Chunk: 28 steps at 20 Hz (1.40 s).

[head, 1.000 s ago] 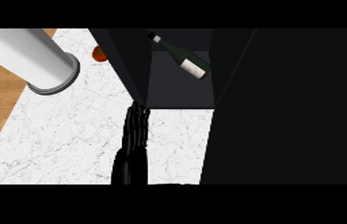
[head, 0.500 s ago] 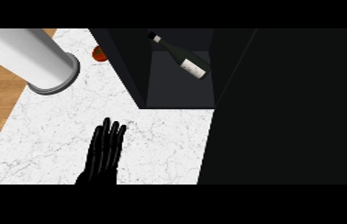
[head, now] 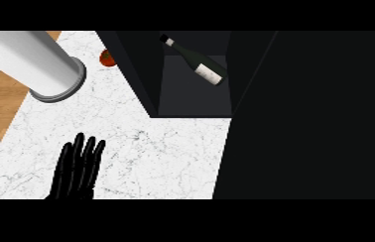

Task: Pick up the wine, place it into the cabinet and close the cabinet

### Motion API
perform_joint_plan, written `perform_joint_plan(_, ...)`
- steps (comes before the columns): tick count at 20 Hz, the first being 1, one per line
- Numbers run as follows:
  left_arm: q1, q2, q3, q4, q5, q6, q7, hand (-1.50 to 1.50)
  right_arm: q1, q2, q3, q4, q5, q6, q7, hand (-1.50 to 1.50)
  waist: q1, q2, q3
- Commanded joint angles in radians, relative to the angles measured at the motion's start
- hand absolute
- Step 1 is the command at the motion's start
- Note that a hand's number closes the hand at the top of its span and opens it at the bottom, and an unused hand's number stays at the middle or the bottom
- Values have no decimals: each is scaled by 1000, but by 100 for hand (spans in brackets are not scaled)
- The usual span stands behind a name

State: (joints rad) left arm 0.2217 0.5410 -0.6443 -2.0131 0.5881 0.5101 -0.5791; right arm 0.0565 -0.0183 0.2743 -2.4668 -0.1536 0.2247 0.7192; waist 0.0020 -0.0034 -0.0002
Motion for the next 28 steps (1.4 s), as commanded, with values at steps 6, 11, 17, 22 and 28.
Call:
perform_joint_plan(6, 163, 120, 185, -143, 108, -107, -35, -150, 107, 7, 224, -100, -73, 31, 39, 150, 11, -5, 0)
perform_joint_plan(11, 183, 169, 342, -86, 213, -225, -17, -150, 61, 13, 386, -169, 18, -8, 119, 150, 3, -4, -1)
perform_joint_plan(17, 223, 199, 434, -63, 241, -294, -2, -150, 20, 18, 637, -108, 198, -148, 69, 150, 0, -7, -1)
perform_joint_plan(22, 245, 215, 493, -72, 261, -337, 9, -150, -62, 16, 711, -17, 236, -289, 36, 150, 8, -8, -2)
perform_joint_plan(28, 185, 212, 523, 8, 285, -384, 40, -150, -175, 15, 716, 41, 275, -387, -1, 150, 3, -4, -3)
